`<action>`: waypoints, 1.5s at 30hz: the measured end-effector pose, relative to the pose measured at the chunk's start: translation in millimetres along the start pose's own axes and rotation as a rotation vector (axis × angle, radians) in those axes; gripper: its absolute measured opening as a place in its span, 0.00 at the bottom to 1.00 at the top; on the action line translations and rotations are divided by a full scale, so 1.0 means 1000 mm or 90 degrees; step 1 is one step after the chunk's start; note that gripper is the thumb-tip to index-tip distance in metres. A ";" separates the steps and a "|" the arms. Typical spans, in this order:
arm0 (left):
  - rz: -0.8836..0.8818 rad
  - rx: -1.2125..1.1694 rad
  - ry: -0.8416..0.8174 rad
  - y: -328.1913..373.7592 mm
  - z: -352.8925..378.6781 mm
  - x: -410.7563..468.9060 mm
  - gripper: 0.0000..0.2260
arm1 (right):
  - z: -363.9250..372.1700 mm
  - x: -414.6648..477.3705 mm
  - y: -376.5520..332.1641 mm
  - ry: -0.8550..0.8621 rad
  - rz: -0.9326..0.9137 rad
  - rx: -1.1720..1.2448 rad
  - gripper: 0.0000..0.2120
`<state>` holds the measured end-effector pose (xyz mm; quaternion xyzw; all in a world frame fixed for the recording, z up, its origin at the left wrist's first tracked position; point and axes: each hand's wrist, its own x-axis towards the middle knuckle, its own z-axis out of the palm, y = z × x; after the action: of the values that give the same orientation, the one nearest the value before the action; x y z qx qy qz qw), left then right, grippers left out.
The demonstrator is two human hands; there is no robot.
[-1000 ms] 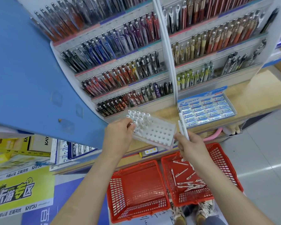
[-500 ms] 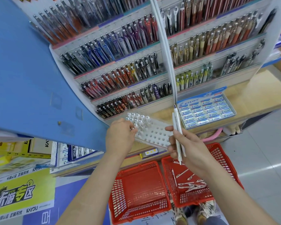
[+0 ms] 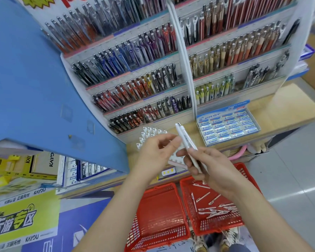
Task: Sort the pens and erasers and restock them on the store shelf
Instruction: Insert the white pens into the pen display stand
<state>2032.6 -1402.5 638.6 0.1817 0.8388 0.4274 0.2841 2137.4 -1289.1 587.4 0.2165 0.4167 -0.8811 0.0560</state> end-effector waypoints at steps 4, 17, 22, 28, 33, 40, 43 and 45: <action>-0.045 -0.153 -0.029 0.004 0.010 -0.010 0.11 | 0.010 -0.003 -0.002 0.005 -0.016 -0.064 0.17; 0.129 0.126 -0.058 -0.005 -0.008 -0.023 0.02 | 0.015 -0.009 -0.024 0.149 -0.147 -0.105 0.12; 0.097 0.123 0.025 -0.002 -0.032 -0.022 0.05 | 0.009 -0.012 -0.021 0.232 -0.189 -0.100 0.04; -0.016 -0.257 0.069 0.001 -0.048 -0.027 0.03 | 0.003 -0.013 -0.017 0.245 -0.186 -0.077 0.02; -0.022 -0.232 0.114 -0.009 -0.044 -0.016 0.04 | 0.002 -0.007 0.000 0.238 -0.170 -0.133 0.03; 0.055 0.111 0.214 -0.025 -0.062 0.013 0.08 | -0.017 0.000 0.004 0.286 -0.090 -0.046 0.13; 0.081 0.252 0.230 -0.026 -0.053 0.018 0.02 | -0.021 0.001 0.009 0.287 -0.085 -0.046 0.12; 0.099 0.296 0.241 -0.028 -0.046 0.021 0.03 | -0.021 0.001 0.012 0.277 -0.086 -0.044 0.11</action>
<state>1985.5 -1434.7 630.2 0.2229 0.9356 0.2707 0.0399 2147.5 -1280.5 566.7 0.3708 0.4623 -0.8008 -0.0869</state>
